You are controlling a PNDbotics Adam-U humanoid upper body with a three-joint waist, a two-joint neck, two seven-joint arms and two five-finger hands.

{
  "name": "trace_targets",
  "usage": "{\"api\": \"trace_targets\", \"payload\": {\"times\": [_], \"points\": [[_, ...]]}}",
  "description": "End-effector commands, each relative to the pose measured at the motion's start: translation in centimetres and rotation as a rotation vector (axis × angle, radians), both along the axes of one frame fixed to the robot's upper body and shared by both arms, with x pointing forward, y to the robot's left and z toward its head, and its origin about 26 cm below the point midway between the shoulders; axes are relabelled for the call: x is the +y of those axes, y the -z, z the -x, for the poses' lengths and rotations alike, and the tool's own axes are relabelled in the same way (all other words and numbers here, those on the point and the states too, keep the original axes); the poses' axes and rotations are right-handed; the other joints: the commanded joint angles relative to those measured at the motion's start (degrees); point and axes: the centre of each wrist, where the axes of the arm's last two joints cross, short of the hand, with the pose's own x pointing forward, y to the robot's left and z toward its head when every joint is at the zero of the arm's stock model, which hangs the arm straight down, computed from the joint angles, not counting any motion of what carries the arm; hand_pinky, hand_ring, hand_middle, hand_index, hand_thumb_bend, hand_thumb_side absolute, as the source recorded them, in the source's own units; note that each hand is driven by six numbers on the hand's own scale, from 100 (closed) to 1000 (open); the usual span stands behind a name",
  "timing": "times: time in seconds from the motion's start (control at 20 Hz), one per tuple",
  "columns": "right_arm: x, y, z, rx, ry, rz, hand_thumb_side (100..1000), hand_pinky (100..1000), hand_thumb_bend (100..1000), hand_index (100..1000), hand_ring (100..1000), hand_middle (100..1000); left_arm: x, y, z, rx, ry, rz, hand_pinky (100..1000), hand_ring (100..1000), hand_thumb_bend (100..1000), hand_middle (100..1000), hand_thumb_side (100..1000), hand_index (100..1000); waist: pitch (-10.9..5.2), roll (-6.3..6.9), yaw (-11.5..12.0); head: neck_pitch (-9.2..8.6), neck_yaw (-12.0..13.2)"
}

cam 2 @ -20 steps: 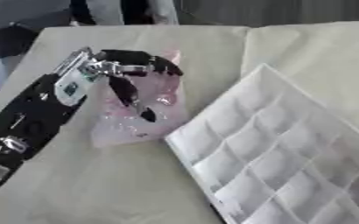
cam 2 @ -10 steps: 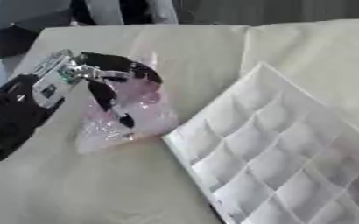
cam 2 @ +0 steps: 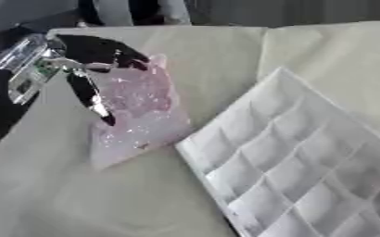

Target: Pick up objects on the table and place them in the box.

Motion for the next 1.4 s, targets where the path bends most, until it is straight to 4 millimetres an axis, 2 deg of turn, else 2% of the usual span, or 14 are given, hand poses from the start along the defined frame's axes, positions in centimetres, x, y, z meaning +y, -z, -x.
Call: {"api": "trace_targets", "payload": {"times": [0.05, 0.35, 0.6, 0.85, 1.05, 1.4], "points": [[0.0, -1.0, 0.3, -0.037, -0.009, 0.014, 765, 595, 434, 685, 665, 629, 0.9, -1.5, 0.4, -0.043, -0.023, -0.096, 986, 1000, 1000, 1000, 744, 1000, -0.81, -0.15, 0.04, 0.12, -0.45], [0.0, -1.2, 0.4, -0.045, -0.017, 0.017, 765, 595, 434, 683, 664, 628, 1.0, -1.2, 0.4, -0.053, -0.016, -0.114, 987, 1000, 1000, 1000, 761, 1000, -0.59, -0.04, -0.12, 0.56, -0.55], [0.0, -1.3, 0.4, -0.049, -0.019, 0.018, 765, 595, 434, 682, 664, 628, 0.4, -1.0, 0.1, -0.128, 0.005, -0.036, 950, 986, 1000, 988, 761, 1000, -0.32, -0.08, -0.14, 0.61, -0.86], [0.3, -1.5, 0.4, -0.060, -0.029, 0.012, 765, 594, 434, 681, 663, 627, -0.9, 0.7, -0.8, -0.195, 0.026, 0.084, 917, 954, 1000, 966, 738, 1000, 0.13, -0.34, -0.49, 0.59, -0.98], [0.5, -1.7, 0.4, -0.070, -0.042, 0.006, 765, 592, 434, 679, 661, 626, -1.6, 2.0, -1.4, -0.213, 0.010, 0.189, 817, 896, 1000, 932, 677, 1000, 0.44, -0.51, -0.83, 0.66, -1.19], [1.1, -2.3, 0.5, -0.089, -0.075, -0.008, 765, 586, 434, 674, 656, 622, 0.4, 5.4, -2.1, -0.135, -0.087, 0.285, 802, 867, 1000, 905, 685, 1000, 0.86, -0.62, -1.46, 0.71, -1.30]]}}
